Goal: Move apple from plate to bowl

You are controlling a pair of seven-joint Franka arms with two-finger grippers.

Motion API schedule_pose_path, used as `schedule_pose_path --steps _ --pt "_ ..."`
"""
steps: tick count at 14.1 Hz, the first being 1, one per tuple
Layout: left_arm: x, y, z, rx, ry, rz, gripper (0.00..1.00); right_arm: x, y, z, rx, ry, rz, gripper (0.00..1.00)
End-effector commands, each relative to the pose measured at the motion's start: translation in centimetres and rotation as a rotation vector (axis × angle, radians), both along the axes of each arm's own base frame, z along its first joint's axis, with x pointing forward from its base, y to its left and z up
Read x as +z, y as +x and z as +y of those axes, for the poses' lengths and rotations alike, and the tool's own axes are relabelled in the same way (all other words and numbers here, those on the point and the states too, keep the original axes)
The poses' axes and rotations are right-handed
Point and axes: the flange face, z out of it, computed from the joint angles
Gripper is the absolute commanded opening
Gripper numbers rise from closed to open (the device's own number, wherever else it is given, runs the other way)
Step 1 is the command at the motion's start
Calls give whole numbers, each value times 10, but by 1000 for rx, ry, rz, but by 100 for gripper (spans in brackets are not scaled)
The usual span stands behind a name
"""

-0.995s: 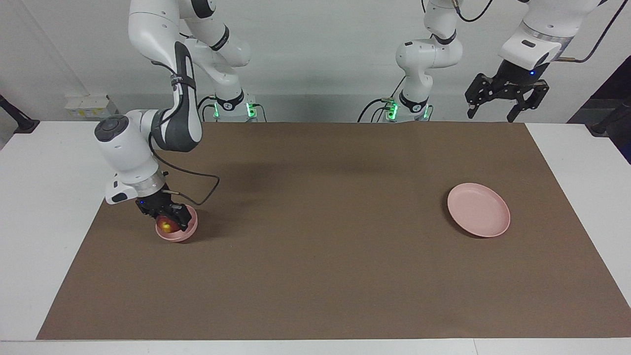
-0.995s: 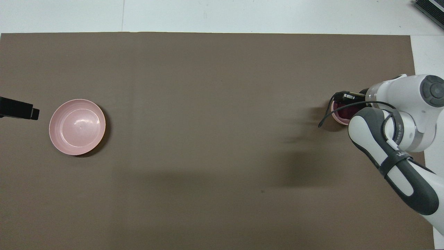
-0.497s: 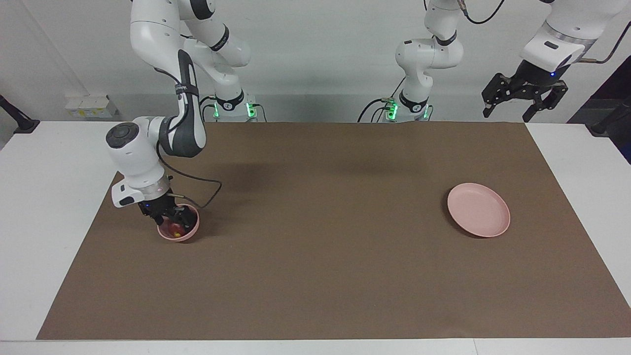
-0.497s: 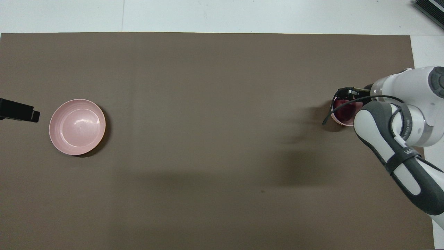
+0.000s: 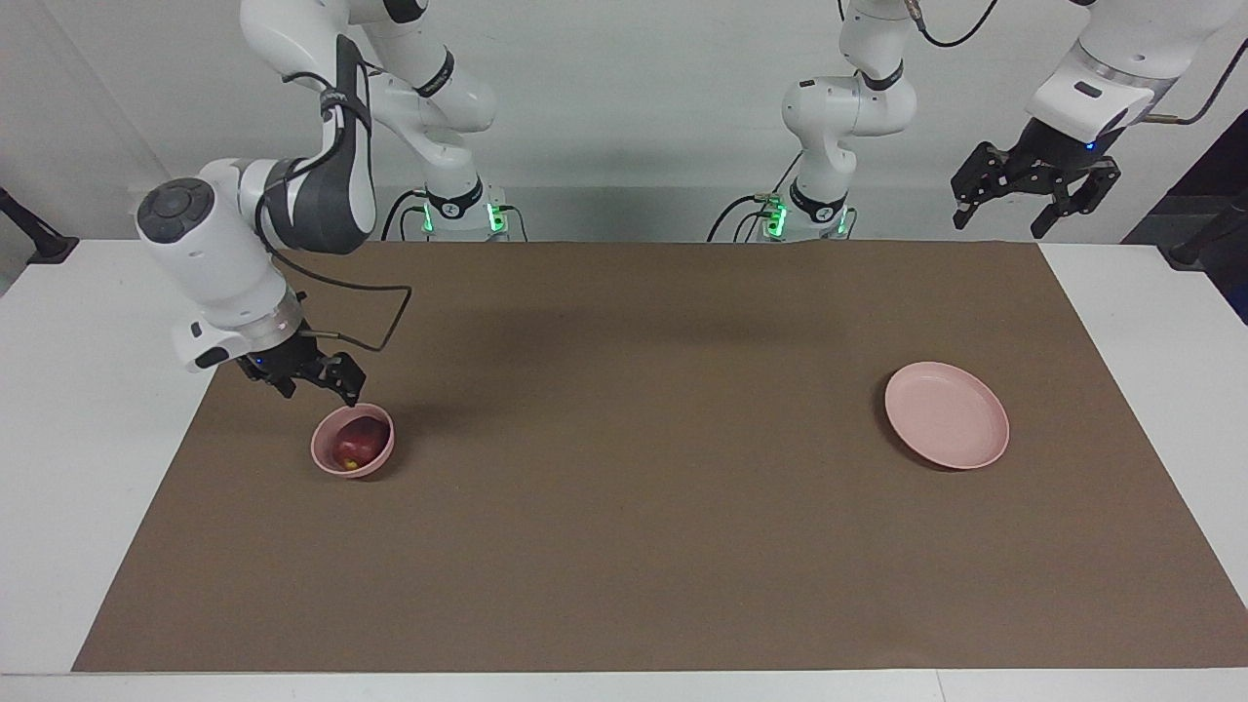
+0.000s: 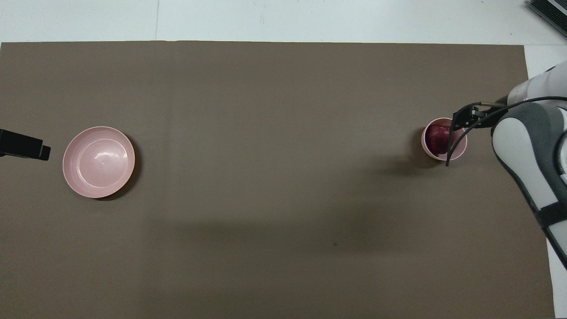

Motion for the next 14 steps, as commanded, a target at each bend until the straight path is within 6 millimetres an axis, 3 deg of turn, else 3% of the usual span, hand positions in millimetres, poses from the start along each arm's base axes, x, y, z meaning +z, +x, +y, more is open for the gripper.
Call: schedule_pose_path --steps 1,2,5,8,10,14 --pt "6 -6 2 -2 35 23 100 41 -22 22 15 -17 14 100" --pt "5 -9 2 -1 36 35 100 58 -32 34 8 -16 20 100" --pt "4 -12 4 6 34 37 100 105 -57 41 2 -8 32 100" --pt "5 -11 5 6 33 27 100 139 -67 43 5 -3 83 100" --pt "5 -11 5 5 33 27 100 149 -70 43 7 -3 92 100" --pt "5 -11 5 5 33 27 100 151 -72 43 21 -11 79 100"
